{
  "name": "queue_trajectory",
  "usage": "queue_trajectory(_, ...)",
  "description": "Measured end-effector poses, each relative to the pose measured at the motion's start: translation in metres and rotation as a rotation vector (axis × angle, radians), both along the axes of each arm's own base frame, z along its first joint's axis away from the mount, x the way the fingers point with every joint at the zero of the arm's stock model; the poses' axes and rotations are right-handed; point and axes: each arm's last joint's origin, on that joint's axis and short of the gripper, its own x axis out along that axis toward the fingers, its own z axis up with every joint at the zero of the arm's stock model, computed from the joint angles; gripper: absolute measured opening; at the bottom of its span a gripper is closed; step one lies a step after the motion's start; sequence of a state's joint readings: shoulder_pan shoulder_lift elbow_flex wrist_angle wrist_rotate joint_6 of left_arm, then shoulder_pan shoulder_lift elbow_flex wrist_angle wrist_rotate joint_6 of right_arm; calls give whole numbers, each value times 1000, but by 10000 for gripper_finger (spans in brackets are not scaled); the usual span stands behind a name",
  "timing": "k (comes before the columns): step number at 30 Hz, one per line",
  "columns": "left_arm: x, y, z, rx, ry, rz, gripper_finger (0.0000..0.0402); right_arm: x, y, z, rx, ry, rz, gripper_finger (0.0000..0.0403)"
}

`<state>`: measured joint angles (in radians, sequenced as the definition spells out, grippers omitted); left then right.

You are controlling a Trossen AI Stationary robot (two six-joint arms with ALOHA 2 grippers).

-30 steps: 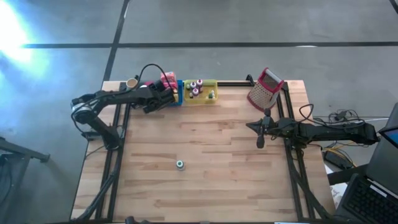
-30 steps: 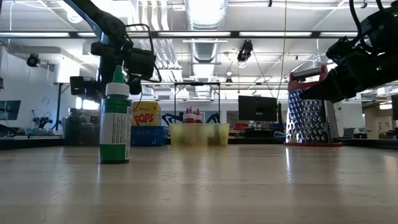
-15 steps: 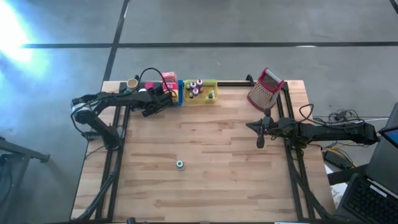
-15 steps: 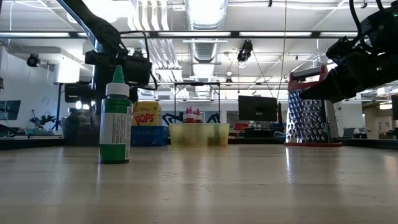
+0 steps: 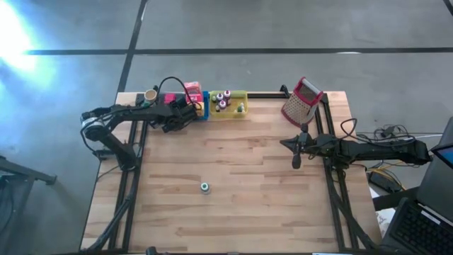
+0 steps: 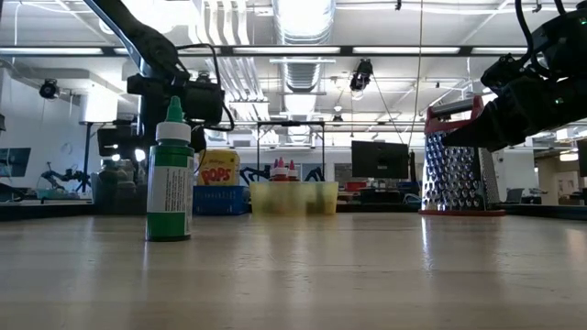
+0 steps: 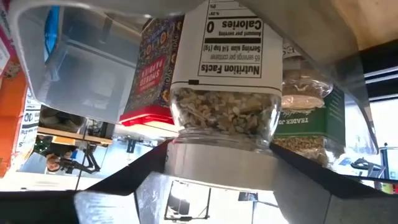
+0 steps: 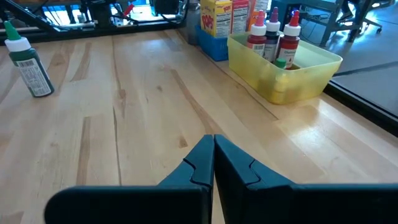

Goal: Pick & Place Kitchen Items
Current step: Put the white seasoning bottle into the blue bin, then put the large green food coloring bottle into the yellow bin

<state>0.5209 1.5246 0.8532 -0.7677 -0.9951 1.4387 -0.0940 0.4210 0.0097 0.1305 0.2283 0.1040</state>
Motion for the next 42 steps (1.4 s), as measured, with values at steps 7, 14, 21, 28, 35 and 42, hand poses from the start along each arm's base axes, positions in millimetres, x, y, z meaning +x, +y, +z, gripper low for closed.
queue_trajectory(7,0,0,1,13,10,0,247,0,0,0,0,0,0,8)
queue_trajectory(14,0,0,1,33,13,7,258,0,0,0,0,0,0,8)
queue_trajectory(21,0,1,1,40,2,15,285,0,0,0,0,0,0,8)
queue_trajectory(28,3,2,7,94,1,20,294,0,0,0,0,0,0,8)
queue_trajectory(35,19,3,42,178,-148,25,292,0,0,0,0,0,0,8)
queue_trajectory(42,30,-20,90,216,-510,11,291,0,0,0,0,1,0,8)
